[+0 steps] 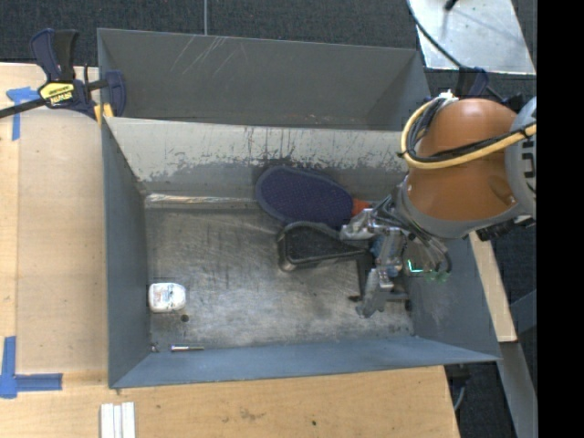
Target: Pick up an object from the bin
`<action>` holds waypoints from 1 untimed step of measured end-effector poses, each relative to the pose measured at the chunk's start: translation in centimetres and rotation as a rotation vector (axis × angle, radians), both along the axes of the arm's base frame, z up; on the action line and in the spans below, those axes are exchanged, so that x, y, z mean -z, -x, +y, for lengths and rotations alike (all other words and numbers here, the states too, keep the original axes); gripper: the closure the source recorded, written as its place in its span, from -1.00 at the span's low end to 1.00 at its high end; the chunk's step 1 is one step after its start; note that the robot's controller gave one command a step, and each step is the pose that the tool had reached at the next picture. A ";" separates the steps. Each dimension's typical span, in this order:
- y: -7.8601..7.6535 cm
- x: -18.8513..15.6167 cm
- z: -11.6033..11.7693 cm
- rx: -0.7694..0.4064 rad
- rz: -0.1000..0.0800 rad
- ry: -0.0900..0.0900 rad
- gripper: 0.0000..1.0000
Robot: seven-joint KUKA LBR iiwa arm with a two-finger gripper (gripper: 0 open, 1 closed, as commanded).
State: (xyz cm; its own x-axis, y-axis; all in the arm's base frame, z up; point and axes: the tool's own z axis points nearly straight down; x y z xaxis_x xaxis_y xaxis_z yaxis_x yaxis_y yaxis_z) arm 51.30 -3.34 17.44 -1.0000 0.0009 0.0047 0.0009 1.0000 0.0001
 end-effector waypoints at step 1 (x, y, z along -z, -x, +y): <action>-5.7 7.6 2.8 0.040 -0.009 -0.001 -1.00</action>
Offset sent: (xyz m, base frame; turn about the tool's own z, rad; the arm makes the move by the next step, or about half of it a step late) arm 0.0551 0.0266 -0.0731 0.0427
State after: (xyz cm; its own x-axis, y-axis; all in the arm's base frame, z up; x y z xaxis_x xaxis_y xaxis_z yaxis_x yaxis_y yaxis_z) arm 56.99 -0.51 9.86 -0.9992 0.0407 -0.0047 0.0407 0.9992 0.0016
